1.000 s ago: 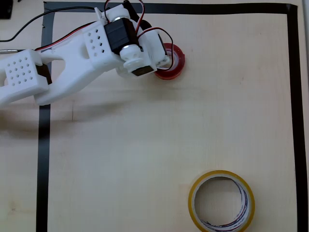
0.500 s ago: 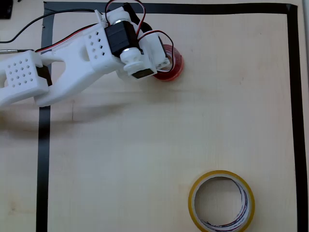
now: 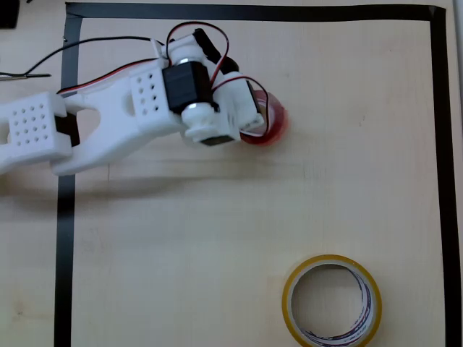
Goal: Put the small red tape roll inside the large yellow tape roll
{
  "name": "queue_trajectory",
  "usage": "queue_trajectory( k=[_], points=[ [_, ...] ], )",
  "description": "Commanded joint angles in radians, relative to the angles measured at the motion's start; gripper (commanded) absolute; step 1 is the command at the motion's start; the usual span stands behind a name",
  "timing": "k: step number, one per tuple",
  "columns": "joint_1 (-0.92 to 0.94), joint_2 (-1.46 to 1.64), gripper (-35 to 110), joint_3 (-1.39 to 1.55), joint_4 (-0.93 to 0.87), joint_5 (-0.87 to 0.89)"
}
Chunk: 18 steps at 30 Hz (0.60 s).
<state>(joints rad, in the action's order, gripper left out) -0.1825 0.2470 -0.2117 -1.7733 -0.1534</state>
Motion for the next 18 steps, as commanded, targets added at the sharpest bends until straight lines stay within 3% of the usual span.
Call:
queue_trajectory(
  k=[1,18],
  points=[
    [0.038,0.235,0,-0.028,0.023,-0.048],
    [0.305,0.287,0,-0.029,0.265,-0.206]
  ],
)
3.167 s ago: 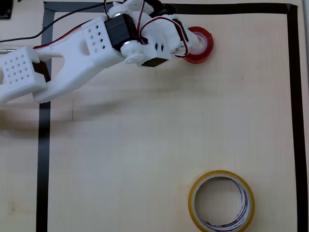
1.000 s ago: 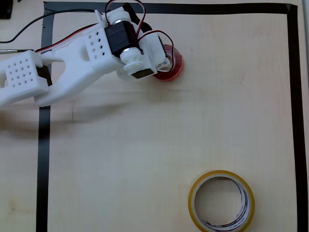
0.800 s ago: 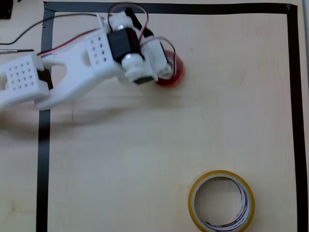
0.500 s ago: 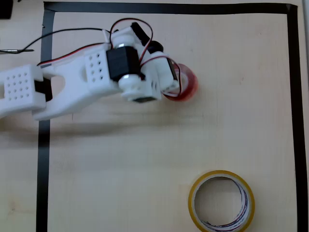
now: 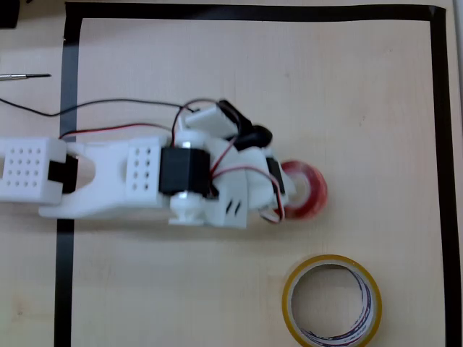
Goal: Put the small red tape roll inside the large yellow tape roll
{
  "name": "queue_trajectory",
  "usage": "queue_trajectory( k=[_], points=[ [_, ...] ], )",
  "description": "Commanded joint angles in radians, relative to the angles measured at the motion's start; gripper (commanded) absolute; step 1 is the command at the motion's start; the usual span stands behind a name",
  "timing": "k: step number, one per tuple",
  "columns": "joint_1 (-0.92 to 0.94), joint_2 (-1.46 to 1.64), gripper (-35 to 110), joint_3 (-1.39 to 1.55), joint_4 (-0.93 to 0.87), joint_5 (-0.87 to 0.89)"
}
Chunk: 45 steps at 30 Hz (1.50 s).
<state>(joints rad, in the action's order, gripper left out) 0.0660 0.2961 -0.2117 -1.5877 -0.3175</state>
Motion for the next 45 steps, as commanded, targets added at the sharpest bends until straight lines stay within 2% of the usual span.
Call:
queue_trajectory(
  k=[1,20,30,37,45],
  points=[
    [0.067,0.241,0,-0.029,0.104,-0.043],
    [0.253,0.193,0,-0.018,0.433,-0.051],
    [0.265,0.152,0,-0.02,0.437,-0.046],
    [0.27,0.152,9,-0.025,0.434,-0.044],
    [0.275,0.152,10,-0.028,0.43,-0.044]
  ],
)
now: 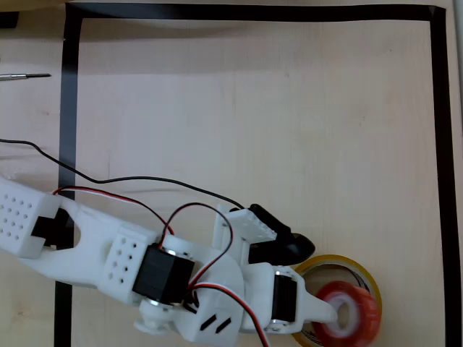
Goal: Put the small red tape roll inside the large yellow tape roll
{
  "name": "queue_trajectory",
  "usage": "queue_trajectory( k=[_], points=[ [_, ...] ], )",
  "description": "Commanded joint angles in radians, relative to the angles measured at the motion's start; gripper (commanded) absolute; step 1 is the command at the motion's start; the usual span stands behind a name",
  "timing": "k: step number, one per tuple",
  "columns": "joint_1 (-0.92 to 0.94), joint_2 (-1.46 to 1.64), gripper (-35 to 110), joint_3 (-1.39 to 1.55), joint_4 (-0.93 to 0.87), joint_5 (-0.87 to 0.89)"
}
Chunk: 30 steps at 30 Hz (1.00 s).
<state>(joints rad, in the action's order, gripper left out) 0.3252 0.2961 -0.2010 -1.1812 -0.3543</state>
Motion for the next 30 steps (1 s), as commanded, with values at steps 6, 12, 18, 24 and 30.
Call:
queue_trajectory(
  k=[6,12,18,24,30],
  points=[
    [0.012,0.16,10,-0.038,0.02,-0.008],
    [0.005,0.192,10,-0.038,-0.008,-0.006],
    [-0.034,0.295,0,-0.04,-0.141,-0.006],
    [-0.091,0.468,0,-0.04,-0.377,0.006],
    [-0.135,0.686,0,0.048,-0.63,0.126]
  ],
)
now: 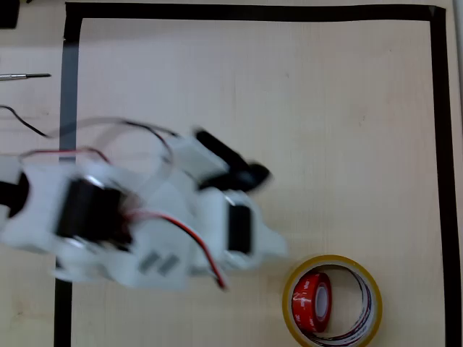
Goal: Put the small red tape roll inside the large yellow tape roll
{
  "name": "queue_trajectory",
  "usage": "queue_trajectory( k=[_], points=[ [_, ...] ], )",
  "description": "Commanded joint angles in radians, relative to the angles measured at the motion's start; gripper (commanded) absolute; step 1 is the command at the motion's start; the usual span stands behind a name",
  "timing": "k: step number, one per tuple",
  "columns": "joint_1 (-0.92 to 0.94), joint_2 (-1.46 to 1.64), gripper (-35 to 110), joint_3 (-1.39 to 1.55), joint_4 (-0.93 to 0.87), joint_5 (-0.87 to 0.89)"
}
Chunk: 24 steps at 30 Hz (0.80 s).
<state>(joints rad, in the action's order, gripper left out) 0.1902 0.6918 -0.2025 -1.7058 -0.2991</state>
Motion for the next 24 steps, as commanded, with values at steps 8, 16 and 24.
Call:
queue_trajectory(
  k=[8,16,24],
  points=[
    [-0.106,0.982,0,1.063,0.003,0.086],
    [-0.123,1.744,0,2.258,0.486,0.092],
    [-0.101,2.0,0,2.741,0.673,0.092]
  ],
)
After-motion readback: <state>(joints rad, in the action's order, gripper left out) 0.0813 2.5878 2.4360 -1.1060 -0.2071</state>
